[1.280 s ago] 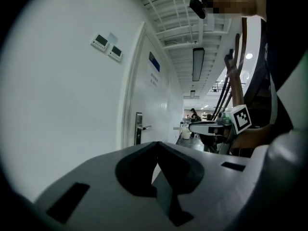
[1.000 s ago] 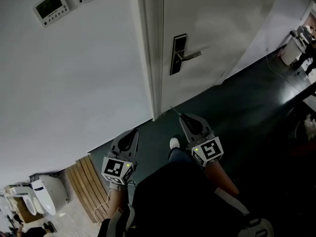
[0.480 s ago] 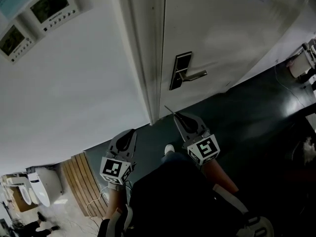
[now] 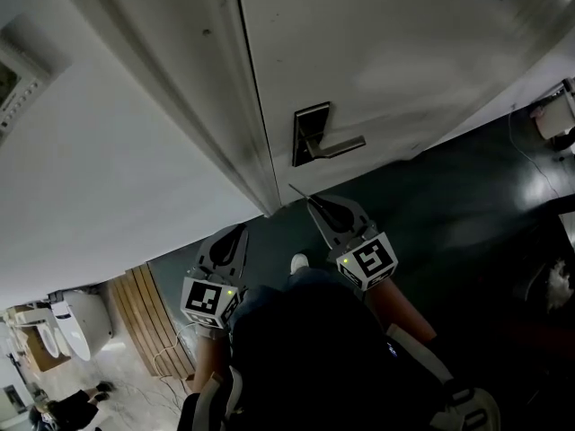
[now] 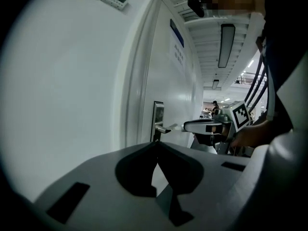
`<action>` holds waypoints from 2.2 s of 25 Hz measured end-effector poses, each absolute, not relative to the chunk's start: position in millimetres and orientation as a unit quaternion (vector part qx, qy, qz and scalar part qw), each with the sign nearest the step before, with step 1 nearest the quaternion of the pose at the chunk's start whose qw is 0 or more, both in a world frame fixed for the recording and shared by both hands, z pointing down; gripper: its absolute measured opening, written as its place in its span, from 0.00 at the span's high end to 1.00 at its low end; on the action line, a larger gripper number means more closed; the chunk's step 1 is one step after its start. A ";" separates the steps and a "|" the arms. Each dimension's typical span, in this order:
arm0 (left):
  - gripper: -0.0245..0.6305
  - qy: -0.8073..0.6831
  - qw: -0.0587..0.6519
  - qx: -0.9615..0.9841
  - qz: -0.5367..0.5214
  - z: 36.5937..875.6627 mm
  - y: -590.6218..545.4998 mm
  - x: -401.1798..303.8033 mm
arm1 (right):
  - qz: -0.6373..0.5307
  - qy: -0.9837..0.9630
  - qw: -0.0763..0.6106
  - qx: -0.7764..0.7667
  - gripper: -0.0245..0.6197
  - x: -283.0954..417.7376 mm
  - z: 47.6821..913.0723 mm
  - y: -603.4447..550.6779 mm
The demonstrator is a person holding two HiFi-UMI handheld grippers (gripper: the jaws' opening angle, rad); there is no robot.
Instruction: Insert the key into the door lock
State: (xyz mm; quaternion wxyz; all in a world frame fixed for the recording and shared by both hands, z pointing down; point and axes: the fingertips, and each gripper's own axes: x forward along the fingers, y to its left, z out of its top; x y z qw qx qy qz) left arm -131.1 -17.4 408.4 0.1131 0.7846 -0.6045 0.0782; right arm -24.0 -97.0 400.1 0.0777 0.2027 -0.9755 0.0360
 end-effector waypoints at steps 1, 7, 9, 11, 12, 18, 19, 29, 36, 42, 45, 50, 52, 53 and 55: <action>0.95 -0.603 0.116 0.785 0.079 409.0 -21.3 -126.6 | 0.043 -0.975 0.076 0.203 0.91 -21.1 401.2 -101.0; 0.95 -0.589 0.121 0.793 0.097 419.6 -42.8 -107.5 | 0.067 -0.972 0.070 0.214 0.91 -4.2 413.9 -117.6; 0.95 -0.581 0.122 0.799 0.098 424.2 -49.7 -103.6 | 0.075 -0.970 0.070 0.221 0.91 -0.1 419.6 -122.4; 0.95 -0.572 0.123 0.805 0.099 426.9 -56.8 -100.7 | 0.090 -0.967 0.068 0.229 0.91 3.4 425.6 -127.2; 0.95 -0.568 0.124 0.808 0.101 427.6 -60.5 -99.7 | 0.098 -0.965 0.066 0.234 0.91 4.9 428.2 -129.8; 0.95 -0.519 0.127 0.837 0.116 432.5 -79.1 -90.7 | 0.127 -0.952 0.061 0.271 0.91 11.4 441.0 -141.8; 0.95 -0.510 0.126 0.842 0.120 434.2 -81.8 -89.9 | 0.136 -0.949 0.057 0.279 0.91 11.8 444.0 -143.8; 0.95 -0.429 0.127 0.880 0.162 451.1 -104.8 -97.4 | 0.226 -0.909 0.024 0.350 0.91 7.5 477.7 -160.0; 0.95 -0.382 0.120 0.898 0.182 459.6 -106.5 -103.0 | 0.336 -0.858 -0.064 0.383 0.91 6.6 496.9 -172.0; 0.95 -0.361 0.113 0.908 0.179 459.0 -106.9 -104.6 | 0.421 -0.808 -0.148 0.384 0.91 8.0 507.6 -180.5; 0.95 -0.353 0.122 0.909 0.187 458.4 -104.6 -102.7 | 0.457 -0.784 -0.183 0.378 0.91 7.4 513.3 -184.1; 0.95 -0.347 0.111 0.909 0.203 462.1 -100.9 -104.5 | 0.493 -0.756 -0.213 0.373 0.91 2.0 520.4 -188.4; 0.95 -0.348 0.108 0.909 0.204 462.5 -100.0 -106.2 | 0.506 -0.745 -0.228 0.370 0.91 0.8 521.8 -190.3; 0.95 -0.349 0.110 0.908 0.203 462.6 -99.6 -107.5 | 0.512 -0.740 -0.235 0.368 0.91 0.2 521.9 -191.6; 0.95 -0.352 0.113 0.907 0.203 463.1 -98.8 -110.3 | 0.520 -0.733 -0.245 0.365 0.91 -0.9 522.1 -194.5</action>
